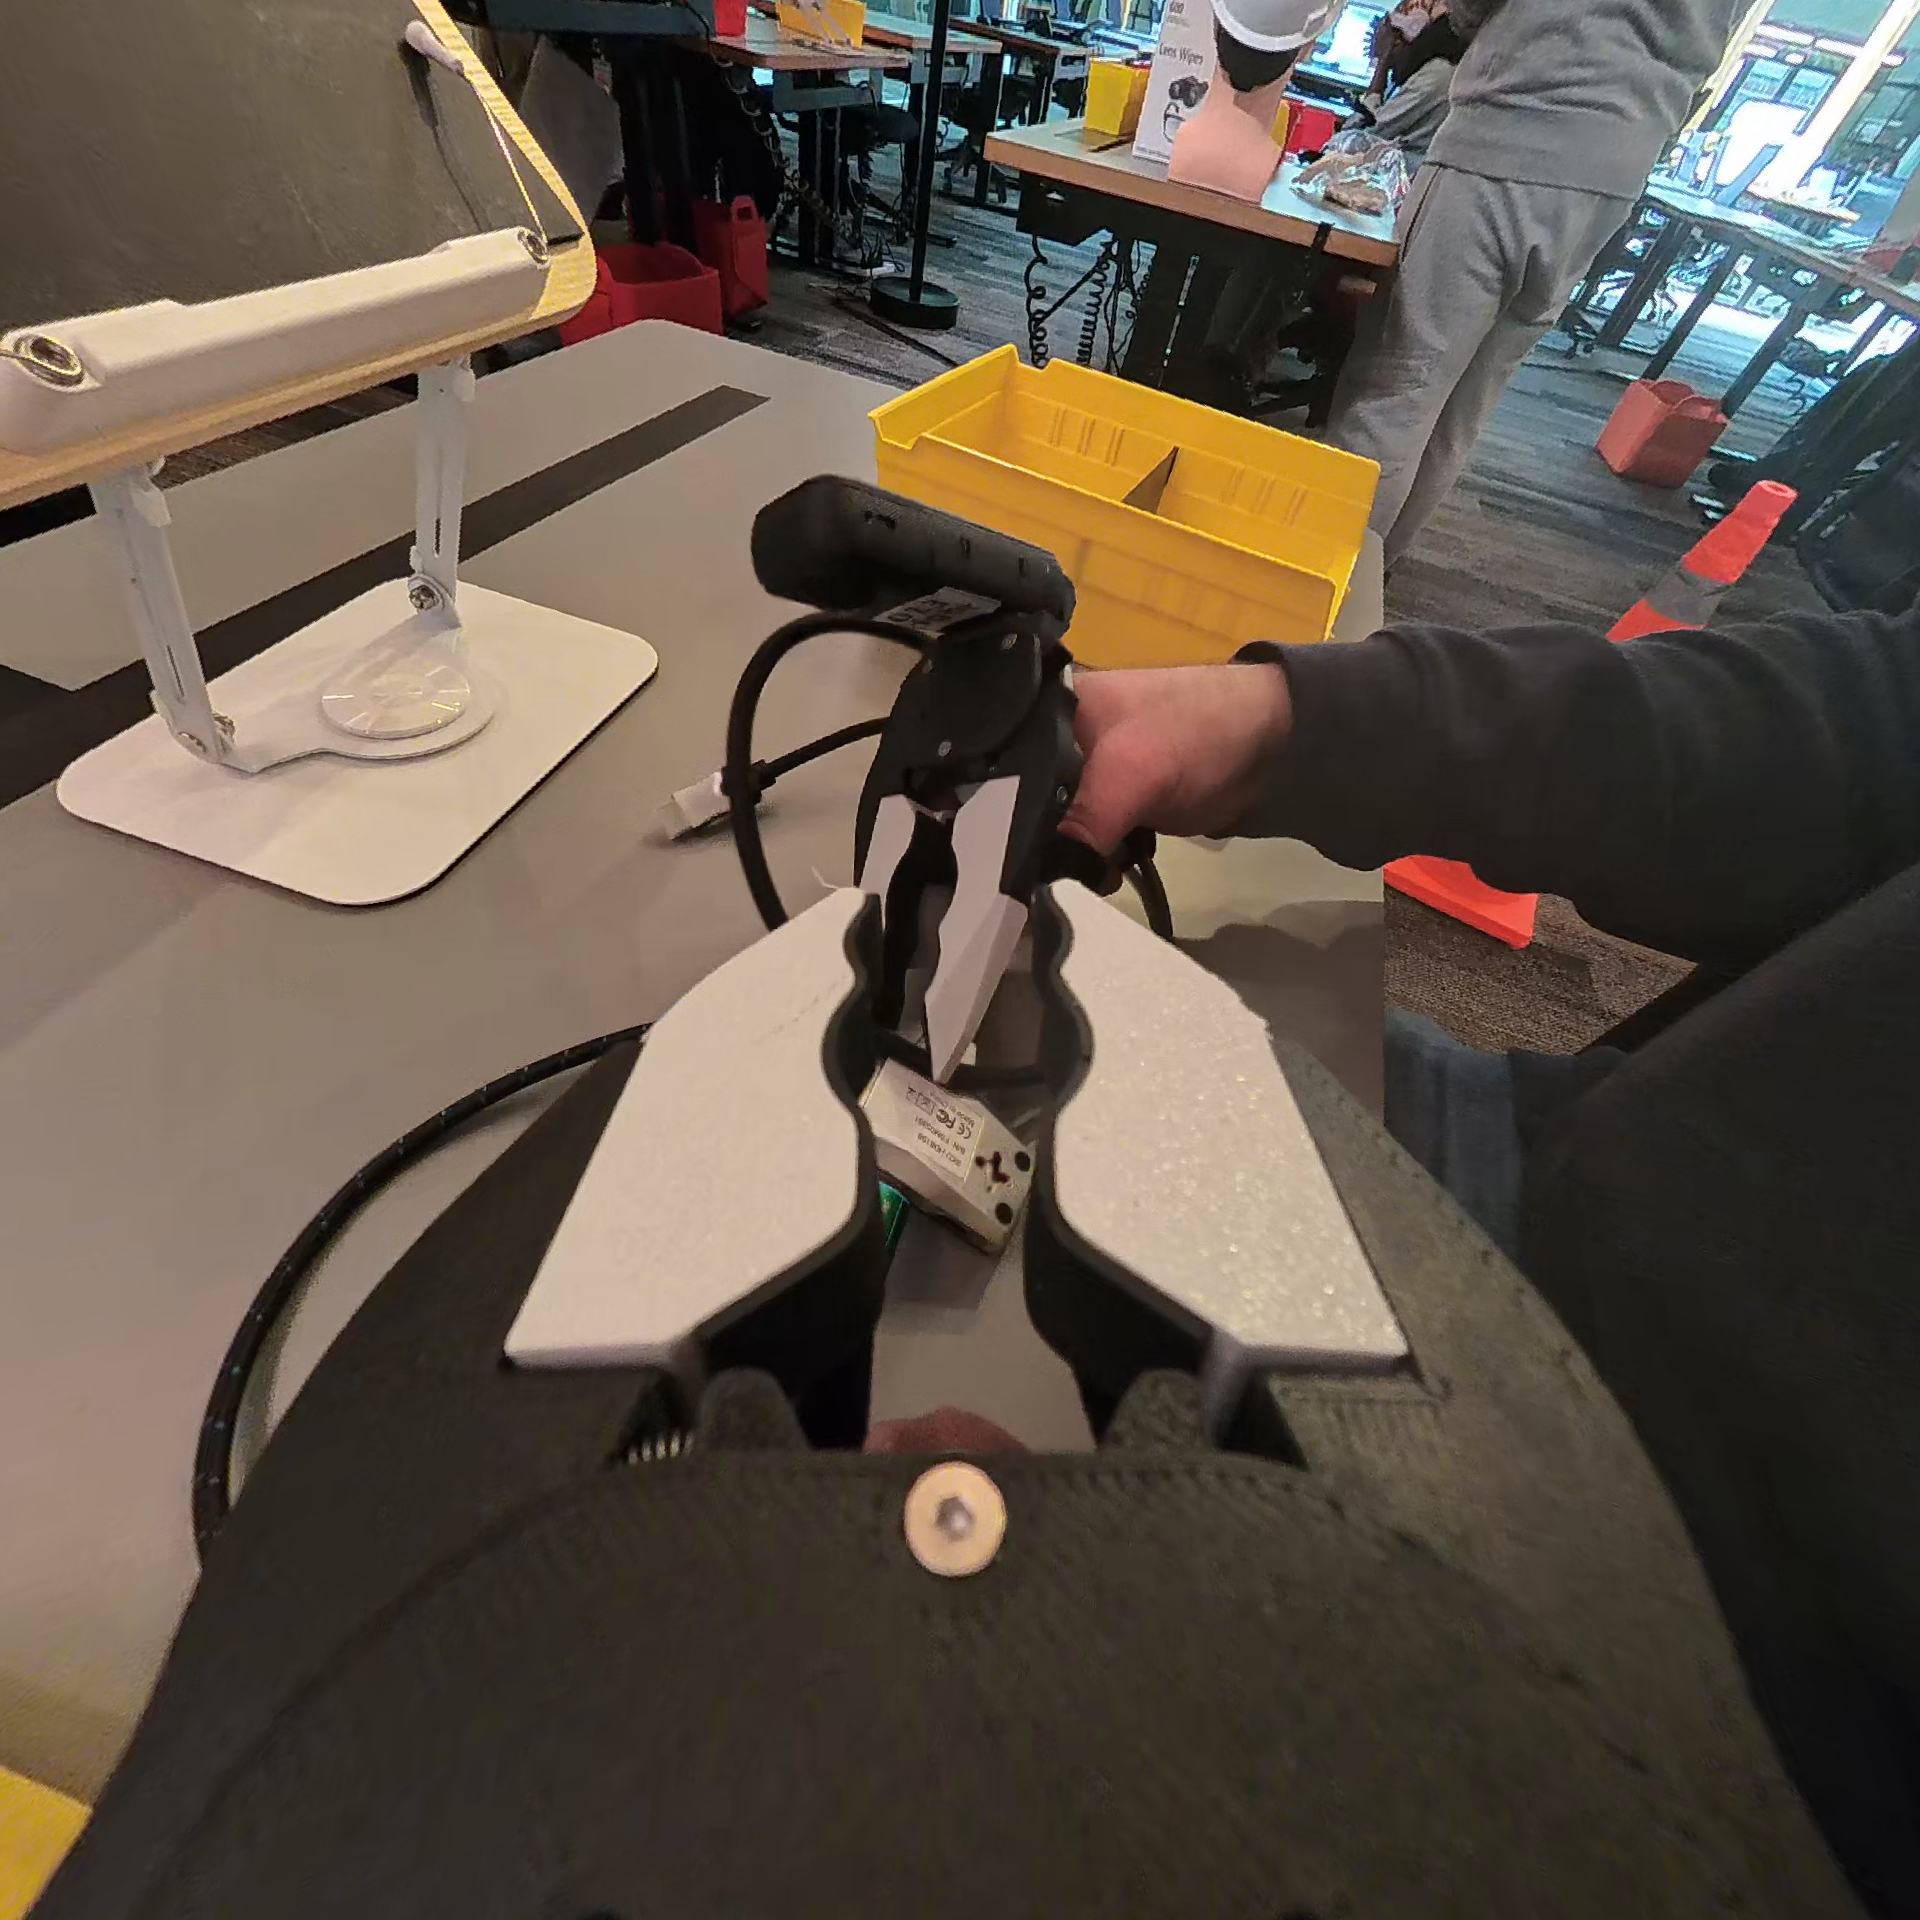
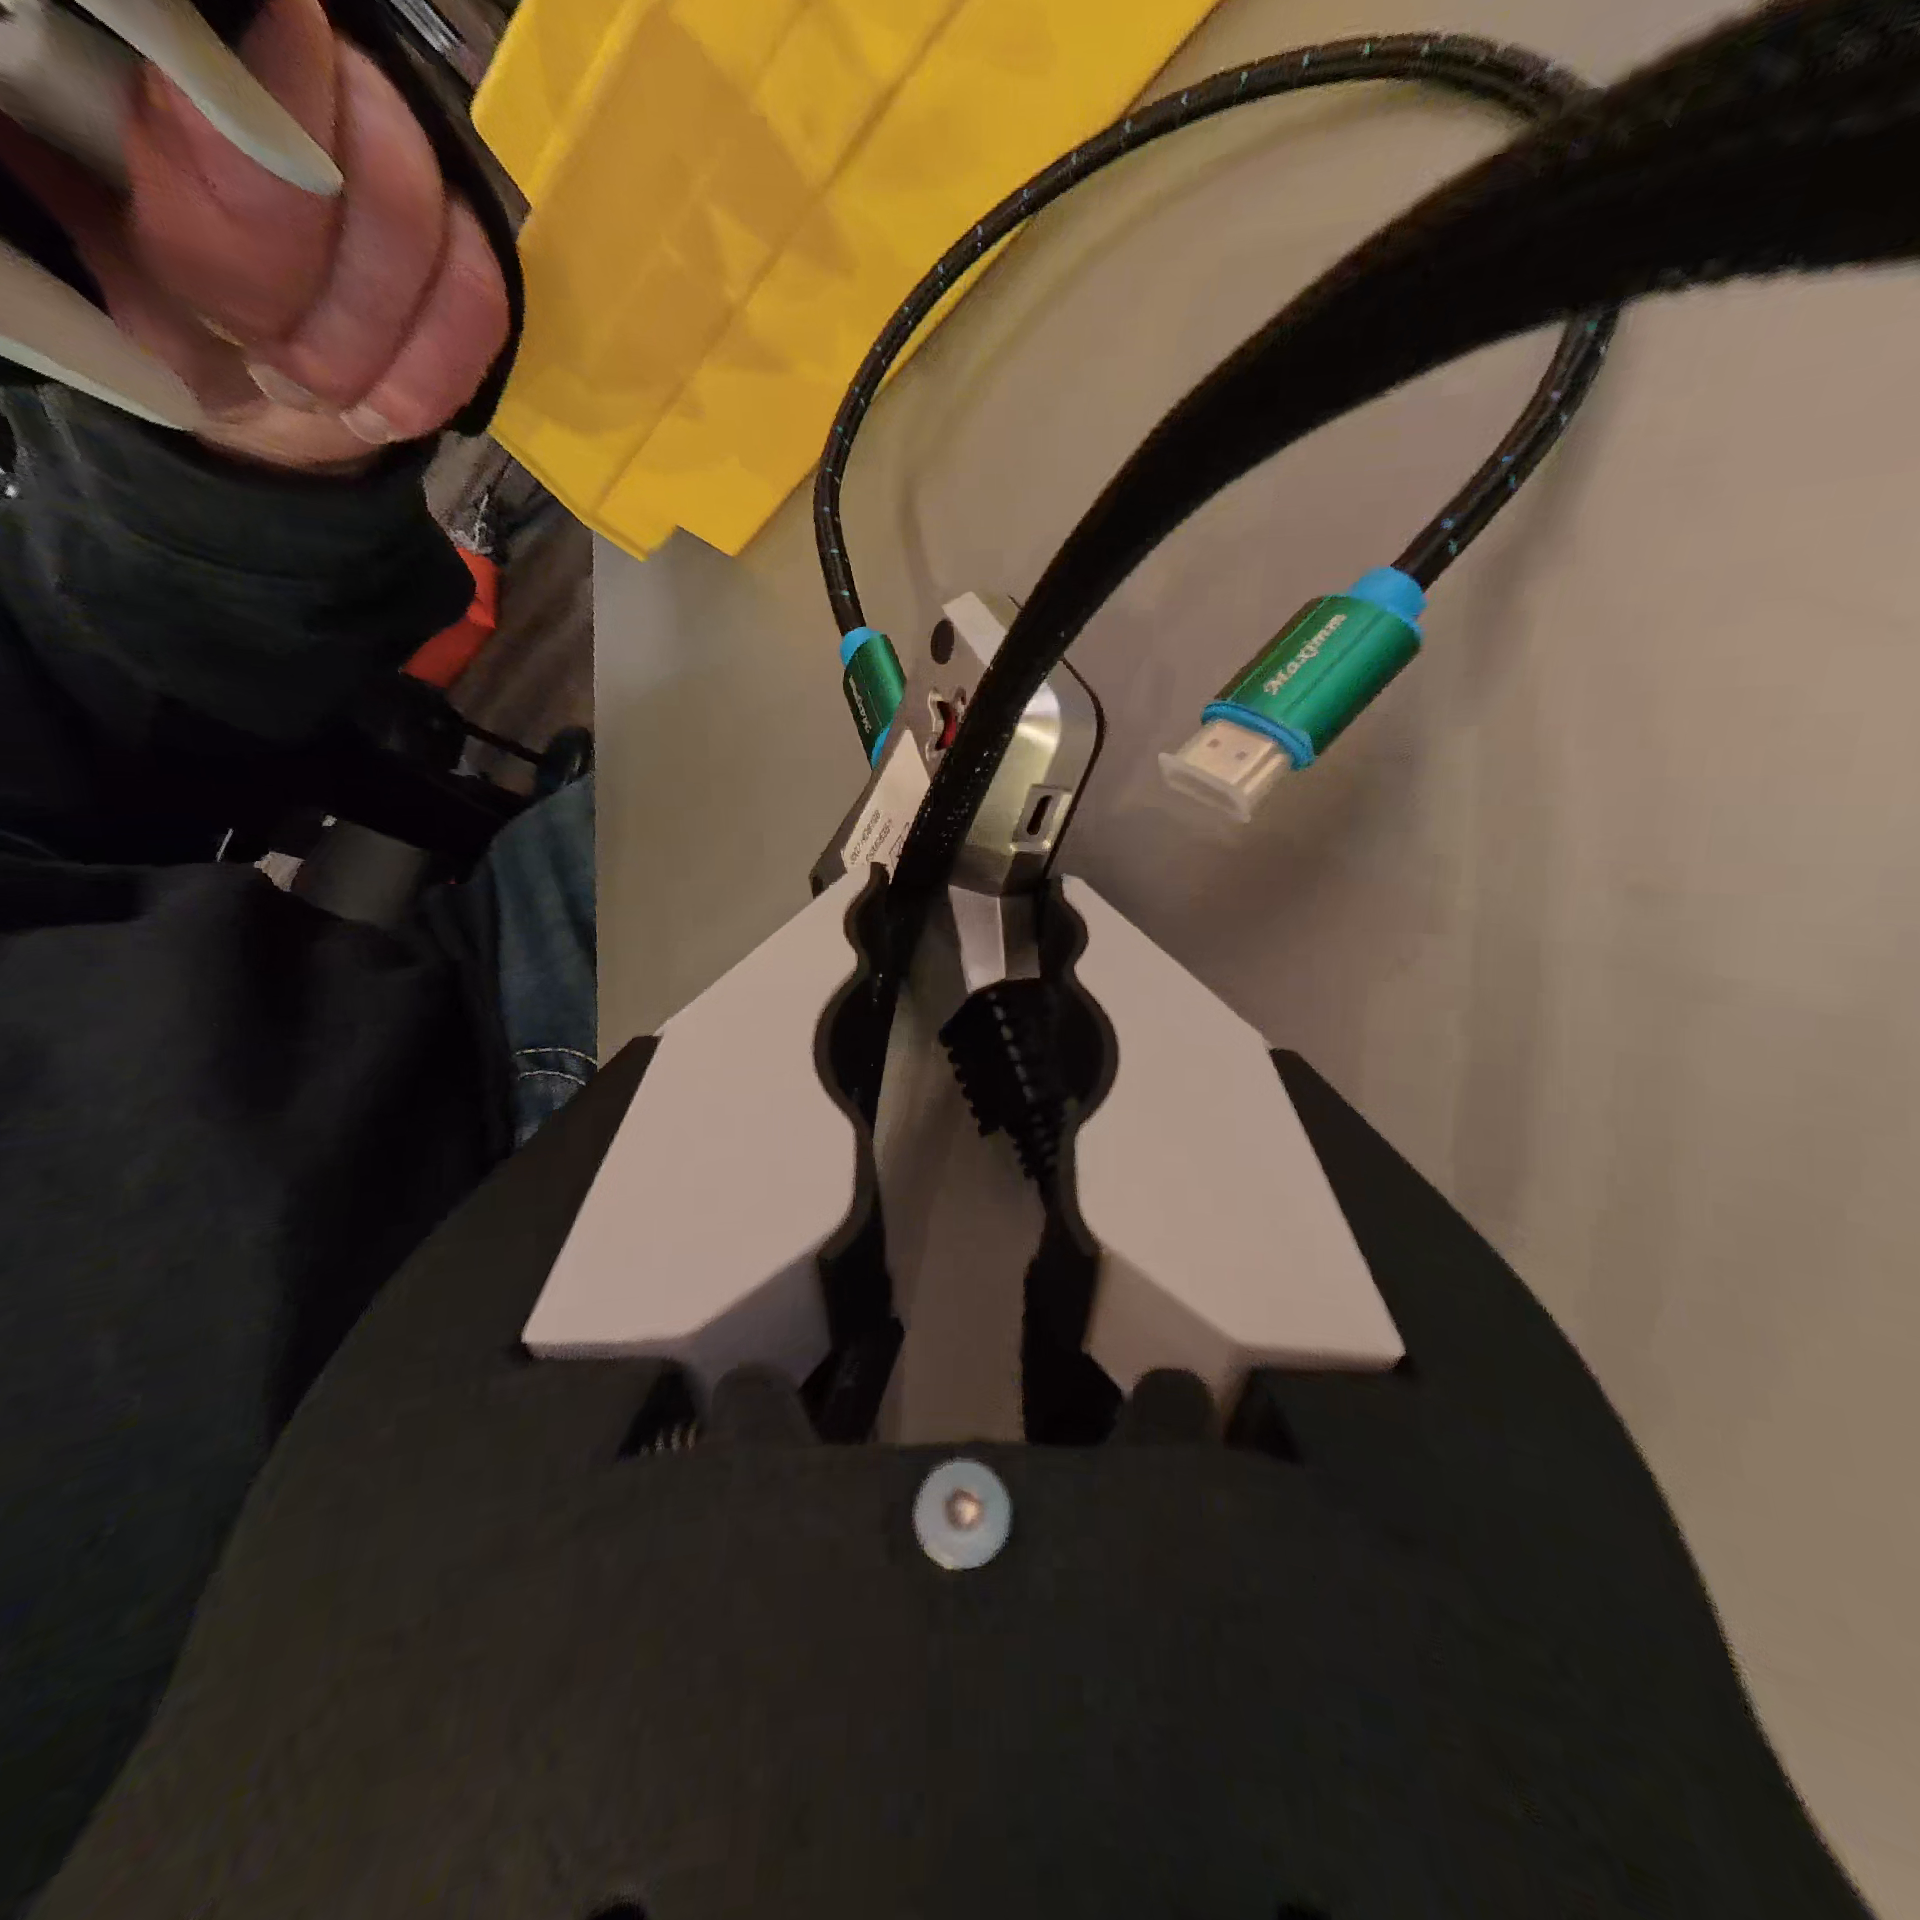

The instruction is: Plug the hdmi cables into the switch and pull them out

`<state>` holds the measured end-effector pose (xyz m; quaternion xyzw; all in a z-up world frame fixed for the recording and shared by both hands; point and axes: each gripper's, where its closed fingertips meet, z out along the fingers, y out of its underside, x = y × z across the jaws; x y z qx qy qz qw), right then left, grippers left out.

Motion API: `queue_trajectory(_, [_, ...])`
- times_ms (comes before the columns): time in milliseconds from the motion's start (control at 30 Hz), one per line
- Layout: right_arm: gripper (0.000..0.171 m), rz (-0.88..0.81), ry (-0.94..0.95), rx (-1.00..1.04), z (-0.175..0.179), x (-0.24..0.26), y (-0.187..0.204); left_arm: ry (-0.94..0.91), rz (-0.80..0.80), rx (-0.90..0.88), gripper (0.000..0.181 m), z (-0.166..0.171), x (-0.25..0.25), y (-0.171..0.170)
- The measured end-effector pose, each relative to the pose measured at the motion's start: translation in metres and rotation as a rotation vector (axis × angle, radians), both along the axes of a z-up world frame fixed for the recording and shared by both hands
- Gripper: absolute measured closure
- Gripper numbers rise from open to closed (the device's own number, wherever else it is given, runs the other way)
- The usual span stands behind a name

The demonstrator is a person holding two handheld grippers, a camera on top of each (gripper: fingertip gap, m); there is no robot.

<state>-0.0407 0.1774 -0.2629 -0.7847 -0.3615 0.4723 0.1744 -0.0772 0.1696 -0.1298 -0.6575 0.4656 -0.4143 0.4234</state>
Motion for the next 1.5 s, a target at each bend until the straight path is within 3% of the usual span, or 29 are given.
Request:
queue_trajectory(300, [0.147, -0.057, 0.116, 0.074, 0.036, 0.007, 0.012, -0.010, 0.004, 0.005, 0.154, 0.003, -0.001, 0.001])
queue_trajectory(567, [0.148, -0.121, 0.063, 0.257, 0.083, 0.033, 0.026, -0.034, 0.014, 0.008, 0.154, 0.010, -0.007, 0.003])
queue_trajectory(767, [0.148, -0.184, 0.078, 0.393, 0.141, 0.057, 0.033, -0.051, 0.026, 0.001, 0.154, 0.013, -0.013, 0.005])
queue_trajectory(1100, [0.149, -0.276, 0.024, 0.635, 0.266, 0.119, 0.034, -0.050, 0.035, -0.008, 0.154, 0.010, -0.016, 0.008])
queue_trajectory(1500, [0.150, -0.499, -0.081, 0.884, 0.398, 0.225, 0.048, -0.041, 0.035, -0.012, 0.154, 0.007, -0.013, 0.008])
